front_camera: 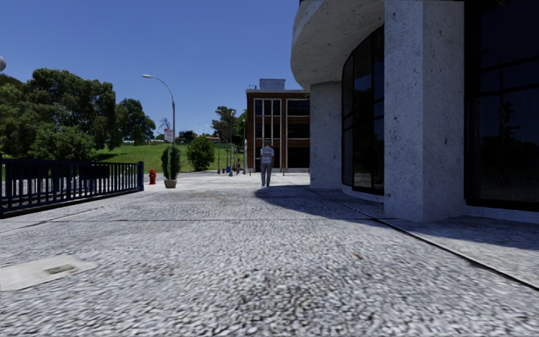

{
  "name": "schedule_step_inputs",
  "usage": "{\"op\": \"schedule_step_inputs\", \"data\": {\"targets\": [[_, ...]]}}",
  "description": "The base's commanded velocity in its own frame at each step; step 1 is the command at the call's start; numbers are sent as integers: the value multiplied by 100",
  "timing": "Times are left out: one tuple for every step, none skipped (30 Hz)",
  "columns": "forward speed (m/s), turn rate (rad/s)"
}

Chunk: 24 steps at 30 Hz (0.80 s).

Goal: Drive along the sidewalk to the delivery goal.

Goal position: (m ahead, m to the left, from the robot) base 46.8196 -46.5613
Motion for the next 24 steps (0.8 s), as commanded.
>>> {"op": "schedule_step_inputs", "data": {"targets": [[200, 0], [200, 0], [200, 0], [200, 0], [200, 0], [200, 0], [200, 0], [200, 0], [200, 0], [200, 0], [200, 0], [200, 0], [200, 0], [200, 0], [200, 0], [200, 0], [200, 0], [200, 0], [200, 0], [200, 0], [200, 0], [200, 0], [200, 0], [200, 0]]}}
